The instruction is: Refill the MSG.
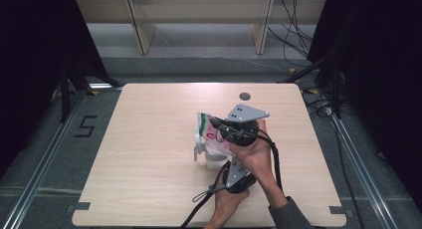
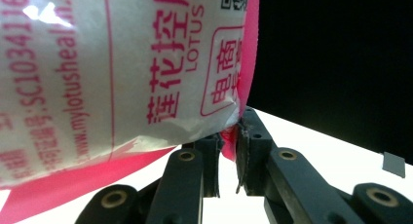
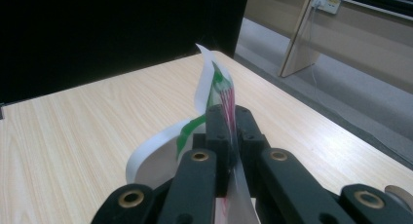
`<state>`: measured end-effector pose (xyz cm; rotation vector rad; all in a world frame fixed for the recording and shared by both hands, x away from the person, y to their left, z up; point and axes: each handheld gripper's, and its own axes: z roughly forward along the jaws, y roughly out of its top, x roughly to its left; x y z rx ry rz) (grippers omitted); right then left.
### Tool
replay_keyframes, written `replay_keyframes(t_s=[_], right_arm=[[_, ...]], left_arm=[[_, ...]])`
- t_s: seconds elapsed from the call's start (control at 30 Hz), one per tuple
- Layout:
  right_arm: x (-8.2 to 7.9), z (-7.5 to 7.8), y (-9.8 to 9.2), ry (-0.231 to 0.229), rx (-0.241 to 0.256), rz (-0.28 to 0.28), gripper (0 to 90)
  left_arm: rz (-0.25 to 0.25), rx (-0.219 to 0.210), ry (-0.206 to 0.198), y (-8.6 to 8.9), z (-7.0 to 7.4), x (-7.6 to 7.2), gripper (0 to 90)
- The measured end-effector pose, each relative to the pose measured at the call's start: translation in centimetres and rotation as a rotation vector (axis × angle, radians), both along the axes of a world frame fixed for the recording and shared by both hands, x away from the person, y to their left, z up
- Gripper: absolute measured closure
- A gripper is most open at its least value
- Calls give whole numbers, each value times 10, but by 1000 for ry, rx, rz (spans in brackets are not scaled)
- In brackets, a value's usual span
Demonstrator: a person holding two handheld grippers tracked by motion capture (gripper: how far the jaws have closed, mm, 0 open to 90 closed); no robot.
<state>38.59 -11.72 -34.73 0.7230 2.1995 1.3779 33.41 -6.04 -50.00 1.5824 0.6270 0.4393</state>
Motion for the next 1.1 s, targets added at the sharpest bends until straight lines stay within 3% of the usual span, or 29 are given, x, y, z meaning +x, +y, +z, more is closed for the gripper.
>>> replay_keyframes(t_s=[0.07,0.1,0.13,0.17,0.23,0.3,0.33,0.47,0.5,0.53,0.57,0.67,0.77,0.87,1.07,1.1], right_arm=[[0,-1,1,-12,6,-6,881],[0,-1,1,-14,-2,2,881],[1,-1,1,-17,-6,12,881],[2,-1,1,-17,-3,13,881],[0,0,0,-4,3,3,880],[-1,1,0,-2,3,3,880],[0,0,1,-10,-2,-5,880],[1,-1,2,-19,-16,10,880],[1,-1,2,-7,-7,13,880],[1,-1,1,-8,-8,13,880],[1,-1,1,-25,-5,5,880],[-1,-1,2,0,-5,0,880],[2,-1,1,-24,-7,7,880],[0,-1,2,-18,-2,1,880],[0,-1,2,-4,-10,10,881],[1,-1,1,-18,-7,6,881]], left_arm=[[0,4,-1,0,0,0,803],[2,-100,17,-7,-1,-1,803],[3,-107,20,-8,-1,-2,803],[-7,38,-7,2,0,1,803],[0,-6,-2,0,0,0,803],[1,-2,-2,0,-1,0,803],[7,-93,18,-7,-1,-2,803],[4,-110,19,-8,-1,-2,803],[5,-108,19,-7,-1,-2,802],[2,20,-3,1,0,-1,803],[5,47,-2,2,1,-1,802],[-4,18,-5,0,0,0,803],[5,35,-1,1,1,-1,803],[-5,18,-6,0,0,0,803],[1,29,-2,1,0,0,803],[-4,22,-3,1,-1,1,803]])
